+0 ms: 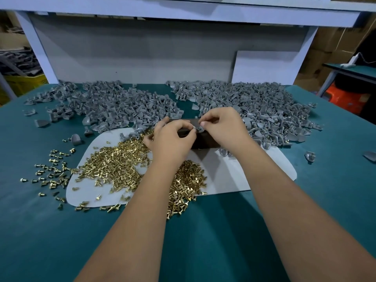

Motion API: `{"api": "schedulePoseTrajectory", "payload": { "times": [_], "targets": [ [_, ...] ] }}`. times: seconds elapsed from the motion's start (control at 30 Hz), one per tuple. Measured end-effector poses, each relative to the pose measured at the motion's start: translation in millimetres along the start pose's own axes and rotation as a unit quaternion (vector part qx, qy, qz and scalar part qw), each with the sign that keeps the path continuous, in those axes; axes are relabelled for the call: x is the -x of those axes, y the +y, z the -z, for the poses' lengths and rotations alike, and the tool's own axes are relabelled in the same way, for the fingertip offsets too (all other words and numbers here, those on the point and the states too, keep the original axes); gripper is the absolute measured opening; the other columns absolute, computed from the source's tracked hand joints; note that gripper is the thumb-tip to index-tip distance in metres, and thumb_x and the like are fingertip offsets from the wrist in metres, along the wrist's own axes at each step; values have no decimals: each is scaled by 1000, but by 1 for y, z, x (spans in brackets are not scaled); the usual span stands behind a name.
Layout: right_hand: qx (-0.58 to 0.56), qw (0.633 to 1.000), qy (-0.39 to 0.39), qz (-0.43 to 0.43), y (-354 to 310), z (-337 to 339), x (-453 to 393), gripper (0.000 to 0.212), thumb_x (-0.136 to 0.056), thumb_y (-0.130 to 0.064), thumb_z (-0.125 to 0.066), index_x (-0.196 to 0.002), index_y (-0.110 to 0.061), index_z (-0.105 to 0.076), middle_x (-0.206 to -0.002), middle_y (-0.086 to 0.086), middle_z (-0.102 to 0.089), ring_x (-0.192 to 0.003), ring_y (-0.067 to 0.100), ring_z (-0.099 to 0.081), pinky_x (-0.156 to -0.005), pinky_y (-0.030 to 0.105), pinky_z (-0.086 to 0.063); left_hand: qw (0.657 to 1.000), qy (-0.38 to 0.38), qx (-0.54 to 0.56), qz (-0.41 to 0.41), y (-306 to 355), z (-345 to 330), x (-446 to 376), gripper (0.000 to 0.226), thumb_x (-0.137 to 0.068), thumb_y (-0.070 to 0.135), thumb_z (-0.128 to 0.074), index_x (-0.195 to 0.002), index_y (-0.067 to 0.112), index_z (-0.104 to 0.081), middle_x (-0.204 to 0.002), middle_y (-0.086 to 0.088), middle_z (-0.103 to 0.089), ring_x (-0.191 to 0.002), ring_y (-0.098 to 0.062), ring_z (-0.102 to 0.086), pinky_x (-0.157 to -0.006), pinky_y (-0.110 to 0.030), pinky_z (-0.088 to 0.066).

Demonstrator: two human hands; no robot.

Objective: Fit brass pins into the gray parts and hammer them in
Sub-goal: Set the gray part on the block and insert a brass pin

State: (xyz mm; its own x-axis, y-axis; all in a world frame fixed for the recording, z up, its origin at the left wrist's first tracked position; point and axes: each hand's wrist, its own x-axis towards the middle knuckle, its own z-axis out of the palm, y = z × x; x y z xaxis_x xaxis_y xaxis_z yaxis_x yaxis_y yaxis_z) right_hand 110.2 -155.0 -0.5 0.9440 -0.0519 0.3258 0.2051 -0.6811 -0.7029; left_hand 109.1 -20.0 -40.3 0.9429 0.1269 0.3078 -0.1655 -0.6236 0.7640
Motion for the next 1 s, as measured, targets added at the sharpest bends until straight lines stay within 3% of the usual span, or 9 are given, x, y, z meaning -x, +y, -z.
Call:
{"api": "schedulePoseTrajectory", "payload": {
  "times": [0.17,0.27,0.4,0.47,0.57,0.67,0.83,0.93,1.0],
  "targets": [
    [-97,994,43,-16,1,-1,6,14,-84,-11,-67,-75,-20,-71,-69,-13,-63,-67,1,-55,-66,20,-43,1000,2,9,-2,0,0,0,10,-87,38,-67,-79,42,-62,-113,24,-57,-141,-9,-30,-108,-45,-12],
    [-94,995,-4,-20,-9,9,13,20,-82,-7,-66,-68,-21,-67,-67,-8,-64,-63,6,-57,-61,21,-47,994,22,102,28,-1,5,-4,14,-87,37,-69,-74,41,-64,-107,22,-66,-123,-16,-52,-109,-52,-30],
    [252,957,-145,10,-25,26,24,28,-75,-2,-60,-77,-27,-72,-79,-6,-66,-65,13,-61,-52,25,-50,963,56,251,88,-2,13,-7,7,-89,35,-68,-82,37,-69,-95,17,-68,-101,-17,-62,-96,-50,-51],
    [266,939,-214,43,-38,24,31,24,-75,-15,-71,-93,-30,-72,-85,-10,-65,-72,13,-61,-60,26,-50,950,73,290,92,-4,15,-10,7,-91,27,-67,-85,31,-69,-98,9,-71,-98,-15,-65,-91,-45,-55],
    [246,896,-359,85,-51,3,41,53,-68,-36,-82,-116,-27,-63,-104,-9,-59,-95,14,-57,-78,30,-48,932,113,334,87,-8,16,-14,14,-92,19,-67,-82,29,-69,-86,10,-73,-83,-3,-68,-79,-26,-57],
    [234,909,-325,117,-48,-13,40,27,-74,-21,-79,-100,-20,-71,-95,-2,-65,-90,18,-61,-72,27,-48,923,139,350,85,-10,17,-16,18,-91,15,-67,-79,28,-69,-75,15,-71,-69,8,-64,-63,-10,-48],
    [167,935,-297,102,-35,-12,37,10,-78,-20,-75,-87,-16,-72,-86,-1,-69,-82,16,-62,-68,25,-49,938,92,325,77,-10,13,-13,14,-90,17,-68,-80,28,-68,-90,3,-73,-89,-14,-69,-89,-39,-57],
    [145,925,-337,98,-35,-13,41,33,-69,-30,-82,-98,-22,-70,-89,-7,-65,-81,9,-59,-68,24,-48,948,79,301,67,-10,12,-13,12,-89,20,-70,-81,29,-68,-91,5,-74,-92,-12,-69,-92,-39,-56],
    [140,927,-327,115,-37,-17,42,24,-70,-24,-82,-93,-23,-73,-80,-11,-64,-73,4,-57,-61,19,-43,951,79,290,64,-10,12,-13,12,-88,20,-70,-81,30,-68,-91,5,-74,-92,-11,-69,-92,-38,-56]
  ]
}}
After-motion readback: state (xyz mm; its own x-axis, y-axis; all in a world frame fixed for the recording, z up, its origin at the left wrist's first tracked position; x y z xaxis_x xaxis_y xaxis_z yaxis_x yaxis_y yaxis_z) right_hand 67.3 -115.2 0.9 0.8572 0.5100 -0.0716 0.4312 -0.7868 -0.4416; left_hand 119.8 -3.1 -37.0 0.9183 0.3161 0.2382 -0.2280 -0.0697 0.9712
